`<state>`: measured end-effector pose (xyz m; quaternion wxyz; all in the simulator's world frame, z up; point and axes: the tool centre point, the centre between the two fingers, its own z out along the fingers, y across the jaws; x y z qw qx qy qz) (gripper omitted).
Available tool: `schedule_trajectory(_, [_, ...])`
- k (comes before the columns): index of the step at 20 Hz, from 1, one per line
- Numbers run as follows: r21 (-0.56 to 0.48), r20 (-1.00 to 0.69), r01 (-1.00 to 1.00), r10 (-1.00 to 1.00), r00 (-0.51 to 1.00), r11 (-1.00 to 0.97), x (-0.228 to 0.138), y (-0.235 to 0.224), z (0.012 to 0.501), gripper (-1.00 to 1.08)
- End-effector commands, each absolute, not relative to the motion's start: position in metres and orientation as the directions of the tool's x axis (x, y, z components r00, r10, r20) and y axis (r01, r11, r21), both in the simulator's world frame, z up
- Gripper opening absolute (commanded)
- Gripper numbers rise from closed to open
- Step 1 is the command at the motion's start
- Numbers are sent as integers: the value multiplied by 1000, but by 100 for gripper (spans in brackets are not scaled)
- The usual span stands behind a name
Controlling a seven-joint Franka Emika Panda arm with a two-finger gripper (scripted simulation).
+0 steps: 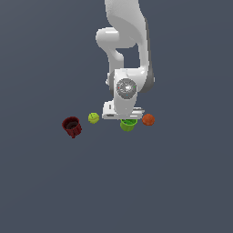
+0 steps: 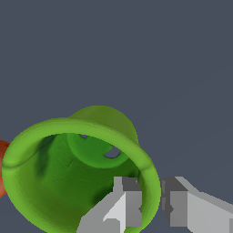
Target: Pick up a designated object from a clutter of objects.
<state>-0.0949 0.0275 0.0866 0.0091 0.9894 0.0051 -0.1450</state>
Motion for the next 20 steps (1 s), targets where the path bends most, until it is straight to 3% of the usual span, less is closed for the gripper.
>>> schedule_trajectory(1, [17,-285,12,7,959,-1000,-93,23,97,-100])
schedule_trajectory(20, [15,-287,11,6,958,-1000,-77,-59,259,-100])
